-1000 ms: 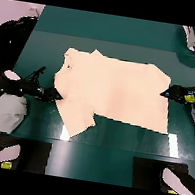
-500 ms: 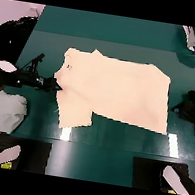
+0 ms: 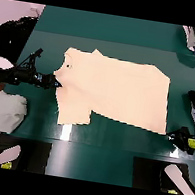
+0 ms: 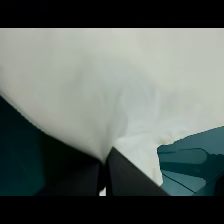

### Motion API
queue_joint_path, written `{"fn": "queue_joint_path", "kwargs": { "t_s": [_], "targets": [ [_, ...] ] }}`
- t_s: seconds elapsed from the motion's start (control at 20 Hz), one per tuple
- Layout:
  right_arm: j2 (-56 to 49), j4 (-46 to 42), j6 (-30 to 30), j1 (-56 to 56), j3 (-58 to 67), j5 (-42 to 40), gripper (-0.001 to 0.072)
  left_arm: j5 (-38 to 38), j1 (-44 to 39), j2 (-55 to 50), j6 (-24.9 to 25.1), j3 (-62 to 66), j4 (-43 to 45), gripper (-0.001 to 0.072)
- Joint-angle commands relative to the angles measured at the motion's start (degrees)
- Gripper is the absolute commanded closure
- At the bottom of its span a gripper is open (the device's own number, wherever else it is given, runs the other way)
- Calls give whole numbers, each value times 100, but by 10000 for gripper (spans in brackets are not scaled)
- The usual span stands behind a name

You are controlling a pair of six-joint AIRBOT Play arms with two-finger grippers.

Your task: Fold the shirts.

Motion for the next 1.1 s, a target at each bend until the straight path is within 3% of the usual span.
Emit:
{"fn": "queue_joint_path", "kwargs": {
  "t_s": [0.0, 0.3, 0.35, 0.4, 0.45, 0.55, 0.8, 0.95, 1.05],
  "targets": [
    [-271, 111, -87, 188, -96, -310, 357, 0, 7, 7, 7, 9, 0, 683],
    [-734, 238, 127, 1198, 422, -684, 410, 0, 7, 7, 7, 9, 2, 683],
    [-782, 236, 125, 1320, 492, -684, 446, 0, 7, 7, 7, 9, 4, 683],
    [-817, 232, 125, 1456, 555, -675, 572, 0, 7, 7, 7, 9, 7, 684],
    [-828, 232, 125, 1580, 603, -678, 637, 0, 7, 7, 7, 9, 7, 683],
    [-730, 236, 125, 1792, 699, -656, 694, -33, 9, 26, -2, 22, 13, 685],
    [225, 564, 229, 2280, 2035, -483, 694, -212, 9, 756, -407, 1150, 654, 685],
    [732, 1261, 238, 2424, 3696, -907, 694, -284, 7, 1244, -479, 2859, 686, 684],
    [894, 1268, 262, 2511, 4876, -1180, 694, -278, 7, 1399, -481, 4249, 723, 684]
  ]
}}
